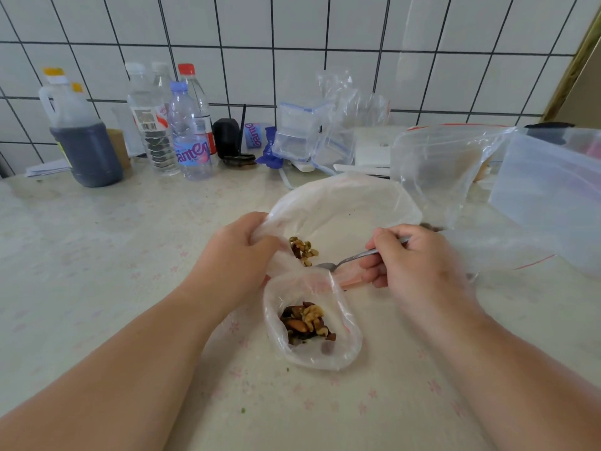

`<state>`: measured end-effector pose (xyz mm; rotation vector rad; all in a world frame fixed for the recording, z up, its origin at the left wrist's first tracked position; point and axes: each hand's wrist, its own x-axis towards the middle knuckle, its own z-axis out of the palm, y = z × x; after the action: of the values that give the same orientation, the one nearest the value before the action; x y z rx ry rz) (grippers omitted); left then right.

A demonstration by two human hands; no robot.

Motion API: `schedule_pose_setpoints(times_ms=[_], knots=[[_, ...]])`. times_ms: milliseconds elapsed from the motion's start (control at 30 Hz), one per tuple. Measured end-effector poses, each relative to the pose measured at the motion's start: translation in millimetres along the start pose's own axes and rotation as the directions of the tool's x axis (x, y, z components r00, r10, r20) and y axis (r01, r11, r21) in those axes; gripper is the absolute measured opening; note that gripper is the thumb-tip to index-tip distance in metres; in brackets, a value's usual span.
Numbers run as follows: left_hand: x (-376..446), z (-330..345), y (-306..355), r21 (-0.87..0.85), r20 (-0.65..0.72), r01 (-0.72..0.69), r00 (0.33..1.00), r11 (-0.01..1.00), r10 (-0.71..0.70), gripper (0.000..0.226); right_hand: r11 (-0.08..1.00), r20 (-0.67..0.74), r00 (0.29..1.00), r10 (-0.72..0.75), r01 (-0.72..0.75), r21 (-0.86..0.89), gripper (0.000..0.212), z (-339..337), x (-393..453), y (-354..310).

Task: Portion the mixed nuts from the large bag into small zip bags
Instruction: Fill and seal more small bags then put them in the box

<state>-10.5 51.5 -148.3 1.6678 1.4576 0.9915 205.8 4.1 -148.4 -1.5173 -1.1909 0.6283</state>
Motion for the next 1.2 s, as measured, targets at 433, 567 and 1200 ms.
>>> schedule_pose_setpoints(times_ms=[433,567,1200], knots=[[0,2,-3,0.103,0.060,0.017,0.998,0.995,-0.023,0.011,0.967,0.089,0.989,0.117,-0.134,0.217,0.023,21,5,12],[1,2,-4,0.084,0.052,0.027,0.998,0.996,-0.031,0.014,0.880,0.069,0.972,0.225,-0.233,0.413,0.024,19,6,8],[4,-3,-1,-0.013,0.027,0.185,0.982,0.983,-0.184,0.009,0.781,0.310,0.930,0.199,-0.342,0.523,0.041,-25,5,-23]])
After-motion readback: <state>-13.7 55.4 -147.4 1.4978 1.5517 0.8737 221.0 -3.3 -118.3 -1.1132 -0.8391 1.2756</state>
